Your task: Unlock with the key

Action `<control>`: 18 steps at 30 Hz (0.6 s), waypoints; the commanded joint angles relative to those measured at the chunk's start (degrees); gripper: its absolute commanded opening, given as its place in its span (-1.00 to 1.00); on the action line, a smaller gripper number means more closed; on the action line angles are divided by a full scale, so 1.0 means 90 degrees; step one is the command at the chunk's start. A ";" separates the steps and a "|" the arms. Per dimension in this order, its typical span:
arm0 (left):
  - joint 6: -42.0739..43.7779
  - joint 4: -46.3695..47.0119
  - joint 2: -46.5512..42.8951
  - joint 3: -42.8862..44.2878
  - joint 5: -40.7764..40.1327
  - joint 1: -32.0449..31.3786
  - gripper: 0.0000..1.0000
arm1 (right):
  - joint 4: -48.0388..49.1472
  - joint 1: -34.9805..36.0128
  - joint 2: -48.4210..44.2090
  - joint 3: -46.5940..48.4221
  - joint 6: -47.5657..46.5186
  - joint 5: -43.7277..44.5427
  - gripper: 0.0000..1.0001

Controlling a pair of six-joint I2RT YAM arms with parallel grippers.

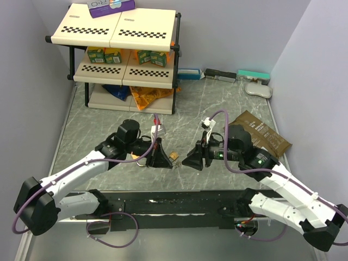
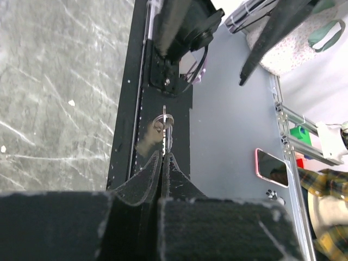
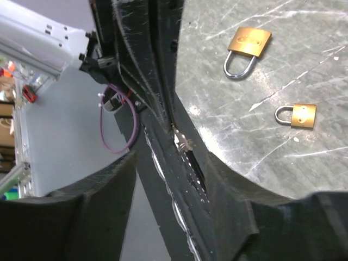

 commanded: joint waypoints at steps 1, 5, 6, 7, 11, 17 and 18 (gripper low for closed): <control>0.0338 -0.0201 0.0109 0.0356 0.0373 -0.0003 -0.98 | 0.0011 0.0149 0.0169 0.0201 -0.0234 -0.0145 0.14; 0.0309 -0.0152 0.0060 0.0297 0.0519 -0.0012 -0.98 | 0.0265 0.0237 0.0365 0.0191 -0.0244 -0.0291 0.01; 0.0309 -0.0152 0.0070 0.0297 0.0539 -0.0012 -0.98 | 0.0314 0.0256 0.0423 0.0201 -0.0244 -0.0398 -0.04; 0.0328 -0.0181 0.0080 0.0307 0.0588 -0.0032 -0.98 | 0.0363 0.0276 0.0501 0.0201 -0.0234 -0.0447 -0.07; 0.0348 -0.0220 0.0129 0.0326 0.0676 -0.0071 -0.98 | 0.0597 0.0286 0.0668 0.0133 -0.0195 -0.0731 -0.14; 0.0358 -0.0210 0.0148 0.0336 0.0686 -0.0081 -0.98 | 0.0715 0.0325 0.0727 -0.0023 -0.0137 -0.1238 -0.16; 0.0358 -0.0211 0.0148 0.0336 0.0676 -0.0081 -0.98 | 0.0686 0.0335 0.0746 -0.0043 -0.0137 -0.1287 -0.16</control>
